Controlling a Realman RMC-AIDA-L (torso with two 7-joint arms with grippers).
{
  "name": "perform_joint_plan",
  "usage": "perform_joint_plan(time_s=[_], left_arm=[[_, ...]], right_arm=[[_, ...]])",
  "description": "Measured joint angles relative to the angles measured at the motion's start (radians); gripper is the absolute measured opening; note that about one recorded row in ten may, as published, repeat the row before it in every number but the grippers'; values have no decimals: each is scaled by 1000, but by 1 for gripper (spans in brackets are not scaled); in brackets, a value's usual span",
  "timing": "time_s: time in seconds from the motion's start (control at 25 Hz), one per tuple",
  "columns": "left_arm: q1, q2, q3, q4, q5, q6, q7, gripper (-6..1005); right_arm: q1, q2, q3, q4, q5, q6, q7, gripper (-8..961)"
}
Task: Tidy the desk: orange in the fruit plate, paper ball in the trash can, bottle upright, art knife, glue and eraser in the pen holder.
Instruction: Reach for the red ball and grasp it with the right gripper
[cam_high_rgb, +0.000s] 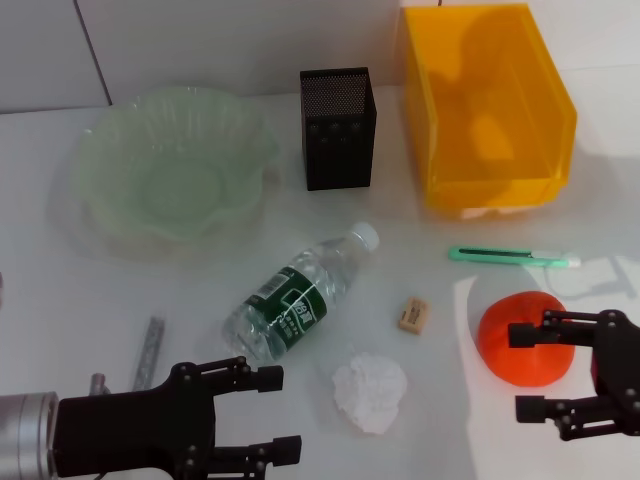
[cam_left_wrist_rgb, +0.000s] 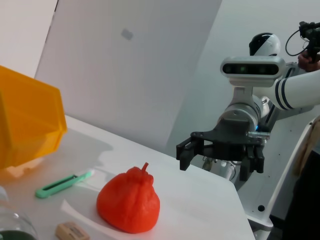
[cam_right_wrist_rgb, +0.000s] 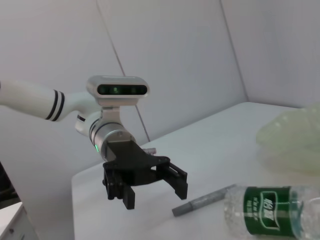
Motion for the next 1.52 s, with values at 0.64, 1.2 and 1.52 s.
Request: perform_joint_plan(time_s=[0.64, 1.2, 1.52], left_arm=[[11, 2, -4, 14, 20, 33, -16, 798], [13, 2, -25, 19, 11, 43, -5, 798], [3, -5, -107, 55, 13, -15, 13, 798]], right_arm=[[24, 16, -24, 2, -17, 34, 2, 819], [22, 18, -18, 3, -13, 44, 3, 812], [-14, 18, -11, -6, -11, 36, 1, 808]])
